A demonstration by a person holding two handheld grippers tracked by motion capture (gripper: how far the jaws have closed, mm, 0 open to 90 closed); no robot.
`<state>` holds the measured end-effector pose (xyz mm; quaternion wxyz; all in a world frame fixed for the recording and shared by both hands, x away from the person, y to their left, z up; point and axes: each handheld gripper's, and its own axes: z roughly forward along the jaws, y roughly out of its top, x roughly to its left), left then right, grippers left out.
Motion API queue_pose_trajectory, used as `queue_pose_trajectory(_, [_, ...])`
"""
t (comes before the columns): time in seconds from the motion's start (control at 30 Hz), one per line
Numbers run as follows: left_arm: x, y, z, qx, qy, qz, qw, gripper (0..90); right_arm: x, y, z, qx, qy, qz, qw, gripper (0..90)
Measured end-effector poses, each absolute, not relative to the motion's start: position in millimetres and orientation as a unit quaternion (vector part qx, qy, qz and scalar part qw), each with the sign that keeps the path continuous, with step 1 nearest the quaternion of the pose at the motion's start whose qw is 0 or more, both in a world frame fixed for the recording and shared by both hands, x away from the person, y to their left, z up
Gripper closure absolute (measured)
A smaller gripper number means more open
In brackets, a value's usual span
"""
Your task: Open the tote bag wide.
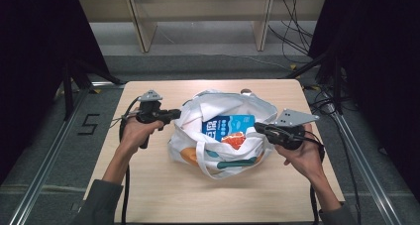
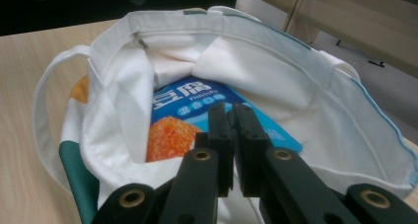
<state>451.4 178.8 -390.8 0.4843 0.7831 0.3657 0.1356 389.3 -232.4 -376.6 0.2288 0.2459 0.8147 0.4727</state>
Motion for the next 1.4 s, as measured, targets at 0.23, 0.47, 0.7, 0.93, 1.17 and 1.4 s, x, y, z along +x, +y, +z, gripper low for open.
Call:
queue_pose_trajectory(0.23, [421,195,-404,0.768,0.371,0.128,0.506,81.9,385,-244,-381,0.263,0.806,0.475,0.234,83.3])
queue_pose_trajectory(0.47, [390,197,-418,0.777,0.358,0.119,0.504,79.0,378,-252,-385,0.277,0.802,0.474,0.238,81.6])
queue_pose_trajectory(0.7, [370,201,-419,0.776,0.348,0.128,0.510,66.4,377,-259,-390,0.287,0.790,0.481,0.250,66.3])
queue_pose_trajectory(0.93, [363,200,-420,0.776,0.341,0.135,0.513,55.9,373,-260,-392,0.291,0.786,0.482,0.256,57.7])
queue_pose_trajectory(1.17, [359,193,-422,0.780,0.340,0.131,0.509,46.5,369,-260,-393,0.301,0.783,0.486,0.247,50.4])
queue_pose_trajectory(1.4, [351,191,-428,0.777,0.347,0.121,0.511,35.8,367,-259,-395,0.306,0.776,0.488,0.257,42.5])
